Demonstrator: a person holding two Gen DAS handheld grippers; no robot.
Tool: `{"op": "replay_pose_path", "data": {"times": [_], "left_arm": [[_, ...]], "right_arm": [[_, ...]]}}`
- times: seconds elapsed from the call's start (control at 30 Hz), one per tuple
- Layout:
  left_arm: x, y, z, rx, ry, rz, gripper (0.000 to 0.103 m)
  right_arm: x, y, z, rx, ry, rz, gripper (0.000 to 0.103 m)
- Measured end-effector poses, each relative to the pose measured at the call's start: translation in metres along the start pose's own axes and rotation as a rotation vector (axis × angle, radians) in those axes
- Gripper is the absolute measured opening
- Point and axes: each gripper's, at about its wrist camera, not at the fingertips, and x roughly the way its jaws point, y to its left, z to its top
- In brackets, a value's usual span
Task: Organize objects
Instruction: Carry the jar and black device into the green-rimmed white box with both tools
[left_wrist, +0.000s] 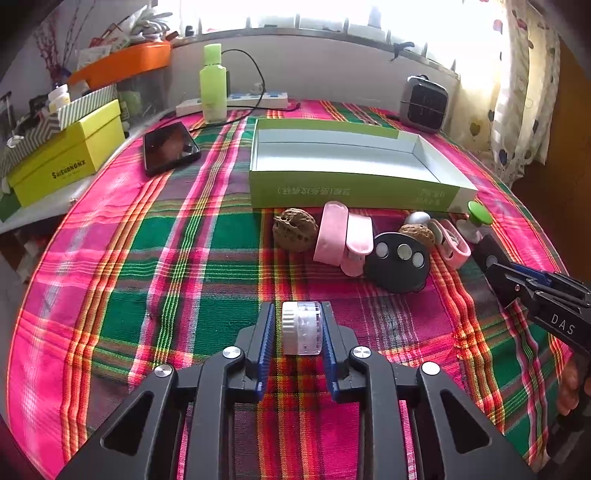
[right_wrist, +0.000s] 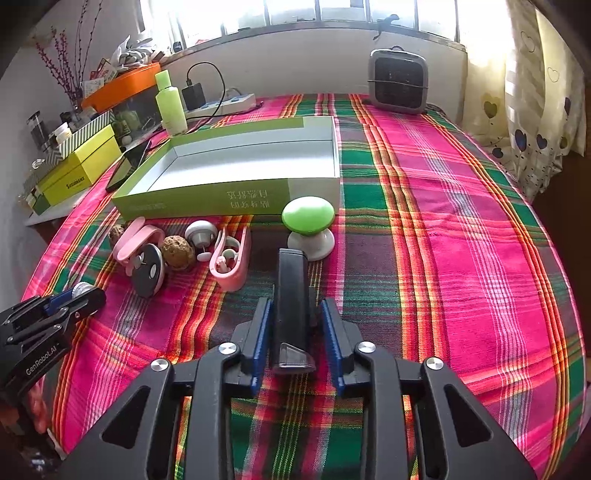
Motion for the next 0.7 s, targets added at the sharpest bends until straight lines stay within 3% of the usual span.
{"op": "replay_pose_path", "data": {"times": [0.7], "left_arm": [[-0.015,-0.006,0.013,0.005,-0.028,-0.041,0.017]], "right_arm": [[-0.020,0.015,0.006,-0.015,-0.043,0.059,0.025]]}}
